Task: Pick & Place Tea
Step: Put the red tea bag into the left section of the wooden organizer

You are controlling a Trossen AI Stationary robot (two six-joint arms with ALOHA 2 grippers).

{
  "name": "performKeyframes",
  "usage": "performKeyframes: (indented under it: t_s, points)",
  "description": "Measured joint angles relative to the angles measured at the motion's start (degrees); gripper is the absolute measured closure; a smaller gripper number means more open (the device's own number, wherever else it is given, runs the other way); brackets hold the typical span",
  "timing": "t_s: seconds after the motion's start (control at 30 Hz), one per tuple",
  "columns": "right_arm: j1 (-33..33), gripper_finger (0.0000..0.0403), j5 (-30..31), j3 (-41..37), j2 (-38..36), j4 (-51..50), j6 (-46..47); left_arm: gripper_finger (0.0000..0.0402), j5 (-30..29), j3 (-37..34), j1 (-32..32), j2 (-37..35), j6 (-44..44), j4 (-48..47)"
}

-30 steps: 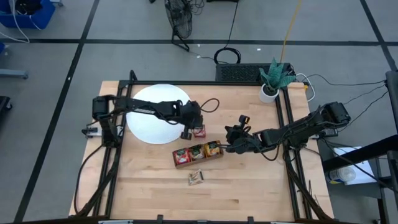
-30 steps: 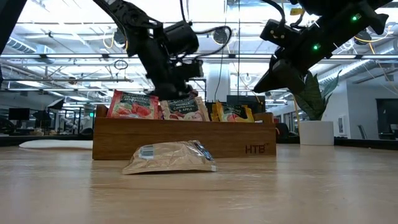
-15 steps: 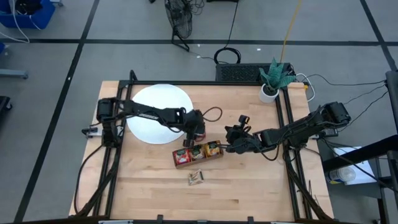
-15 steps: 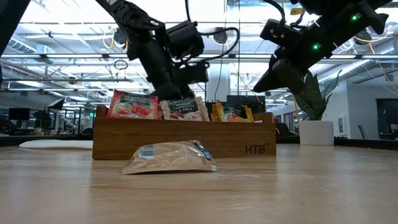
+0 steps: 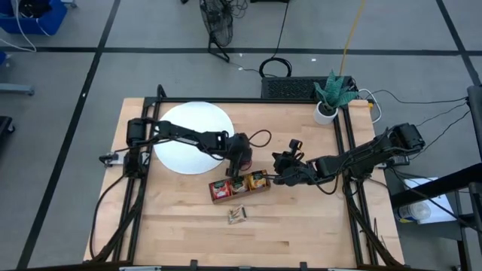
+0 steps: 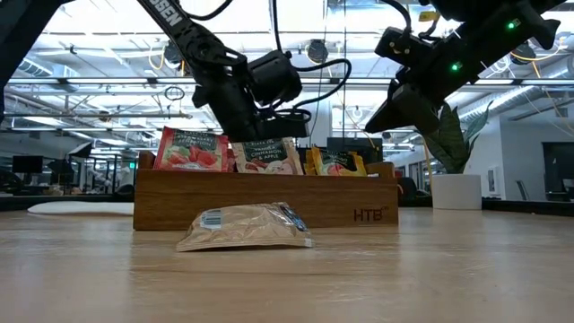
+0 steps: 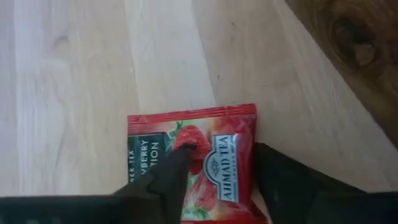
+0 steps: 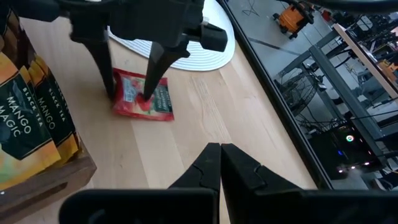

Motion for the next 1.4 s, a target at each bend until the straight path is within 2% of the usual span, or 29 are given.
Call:
performKeyframes:
  t_s: [0.1, 0.2, 0.27, 0.4, 0.5, 0.7, 0.9, 1.03, 1.17, 1.27, 1.4]
  points:
    - [0.0, 0.0403, 0.0, 0.0, 0.0, 0.01, -0.02, 0.0271, -0.39, -0.04, 0.38, 0.09, 1.35, 1.34]
    - [0.0, 0.0403, 0.0, 0.0, 0.0, 0.01, -0.02, 0.0354, -0.89, -0.12, 0.66, 0.15, 2.93, 2.27]
    - [0.0, 0.0403, 0.0, 0.0, 0.0, 0.01, -0.02, 0.0383, -0.99, -0.13, 1.1, 0.16, 3.21, 2.75]
    - [0.02, 0.0403, 0.0, 0.0, 0.0, -0.01, -0.02, 0.0388, -2.12, -0.25, 1.45, -0.3, 3.44, 3.0]
    - [0.02, 0.0403, 0.0, 0.0, 0.0, -0.01, -0.04, 0.039, -5.29, -0.45, 0.95, -2.0, 5.29, 2.19]
    - [0.02, 0.0403, 0.0, 0.0, 0.0, -0.02, -0.04, 0.0391, -13.64, -0.47, -0.56, -8.43, 8.46, 0.57]
    - [0.02, 0.0403, 0.02, 0.0, 0.0, -0.01, -0.04, 0.0391, -16.08, -0.39, -3.43, -15.11, 8.18, -3.67]
    - [0.02, 0.0403, 0.05, 0.0, 0.0, -0.06, -0.1, 0.0391, -20.23, -0.35, -9.46, -18.39, 2.95, -11.0]
    - [0.02, 0.0403, 0.07, 0.0, 0.0, -0.17, -0.48, 0.0391, -31.77, -0.35, -19.16, -19.65, -4.53, -17.55]
    - [0.02, 0.0403, 0.07, 0.02, 0.0, 0.01, -0.48, 0.0391, -39.3, -0.38, -26.44, -19.74, -13.28, -22.26]
    - [0.02, 0.0403, 0.04, 0.02, 0.0, 0.45, -0.18, 0.0391, -41.55, -0.37, -34.93, -19.76, -27.68, -24.55]
